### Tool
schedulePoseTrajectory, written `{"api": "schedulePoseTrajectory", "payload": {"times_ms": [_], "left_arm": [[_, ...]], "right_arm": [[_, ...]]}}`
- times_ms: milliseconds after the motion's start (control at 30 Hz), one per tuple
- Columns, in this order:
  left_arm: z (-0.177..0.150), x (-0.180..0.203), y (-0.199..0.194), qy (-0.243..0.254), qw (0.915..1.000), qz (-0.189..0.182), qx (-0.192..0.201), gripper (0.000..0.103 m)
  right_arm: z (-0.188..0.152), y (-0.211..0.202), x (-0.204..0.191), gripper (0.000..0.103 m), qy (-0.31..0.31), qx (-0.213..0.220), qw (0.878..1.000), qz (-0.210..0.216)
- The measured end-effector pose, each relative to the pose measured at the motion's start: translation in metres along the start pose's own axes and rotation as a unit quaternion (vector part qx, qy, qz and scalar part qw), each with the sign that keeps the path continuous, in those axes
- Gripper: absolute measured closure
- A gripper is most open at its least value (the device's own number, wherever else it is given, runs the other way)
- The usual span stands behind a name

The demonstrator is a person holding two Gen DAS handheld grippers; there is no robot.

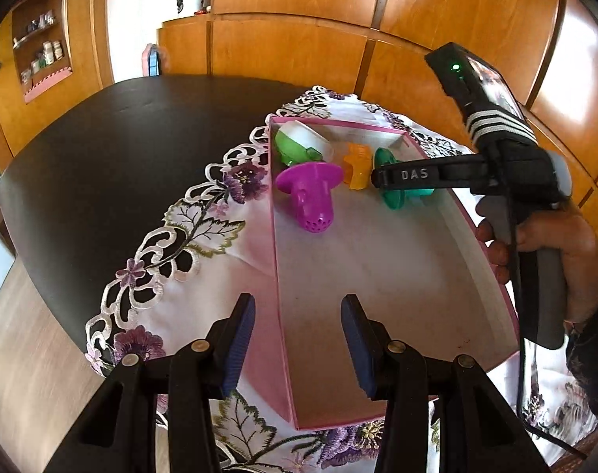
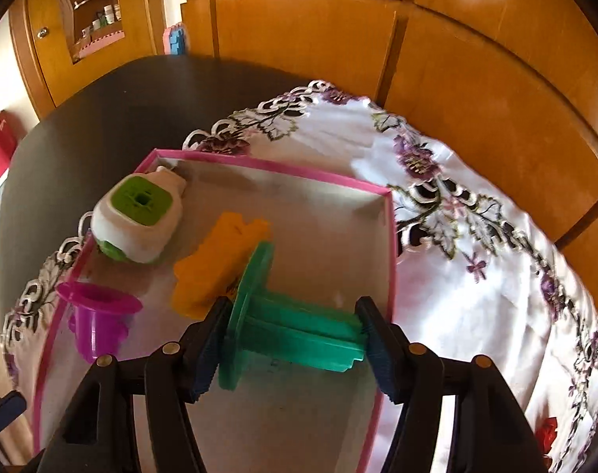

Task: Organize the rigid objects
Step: 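Lower the green spool into the pink box and open the right tool, then grasp the black-capped clear canister with the left tool while the right tool moves toward the red pieces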

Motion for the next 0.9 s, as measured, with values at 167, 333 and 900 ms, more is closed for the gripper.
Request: {"api": "schedulePoseTrajectory", "payload": {"times_ms": [167, 333, 900], "left_arm": [[0.001, -0.001, -0.002, -0.001, 1.0, 0.005, 0.004, 0.054], [0.002, 0.001, -0.007, 0.003, 0.9999, 0.009, 0.01, 0.053], [-0.003, 0.02, -0.021, 0.028, 0.9993, 0.012, 0.023, 0.052]], "right_arm": [[-0.006, -0.011, -0.007, 0.027, 0.001, 0.011, 1.0, 0.008], [-0.02, -0.032, -0.012, 0.024, 0.009, 0.03, 0.999, 0.017], [-0.069, -0.09, -0.002, 0.024, 0.043, 0.083, 0.995, 0.032]]}}
Point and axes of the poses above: each gripper's, at about its wrist camera, not at the fingertips, and y roughly the way its jaws point, x to its right, z to its top, the point moved 10 cm from there along y, roughly the way its jaws point, and after that the axes turned 13 degrees about -x, right-handed, at the moved point
